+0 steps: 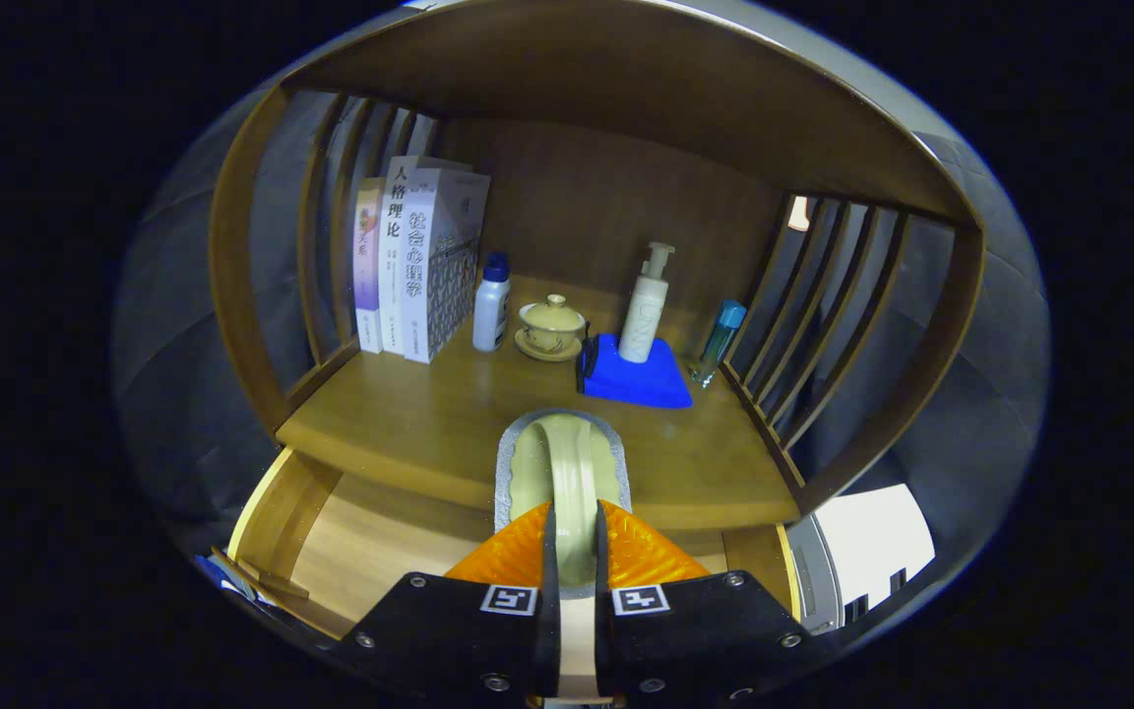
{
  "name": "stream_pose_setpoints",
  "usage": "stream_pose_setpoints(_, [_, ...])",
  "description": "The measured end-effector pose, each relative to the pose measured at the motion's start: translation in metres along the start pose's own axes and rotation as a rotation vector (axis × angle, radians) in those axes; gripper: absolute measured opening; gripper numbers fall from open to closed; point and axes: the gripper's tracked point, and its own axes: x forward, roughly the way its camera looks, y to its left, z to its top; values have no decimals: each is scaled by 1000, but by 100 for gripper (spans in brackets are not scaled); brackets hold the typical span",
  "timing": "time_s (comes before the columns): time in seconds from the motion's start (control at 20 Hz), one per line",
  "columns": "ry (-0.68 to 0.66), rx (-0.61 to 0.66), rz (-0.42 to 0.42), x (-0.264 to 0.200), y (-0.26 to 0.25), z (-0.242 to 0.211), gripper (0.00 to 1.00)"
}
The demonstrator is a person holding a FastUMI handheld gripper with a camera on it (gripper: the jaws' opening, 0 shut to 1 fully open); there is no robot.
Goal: Pull open the drawer, take out the items inside it, and place them on the countertop above the cabinet.
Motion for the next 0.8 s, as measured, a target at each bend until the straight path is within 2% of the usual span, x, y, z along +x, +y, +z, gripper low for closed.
stream_pose_setpoints(0.3, [10,53,74,61,14,16,14])
stream_pose_setpoints(0.8, [44,105,93,113,12,19,19])
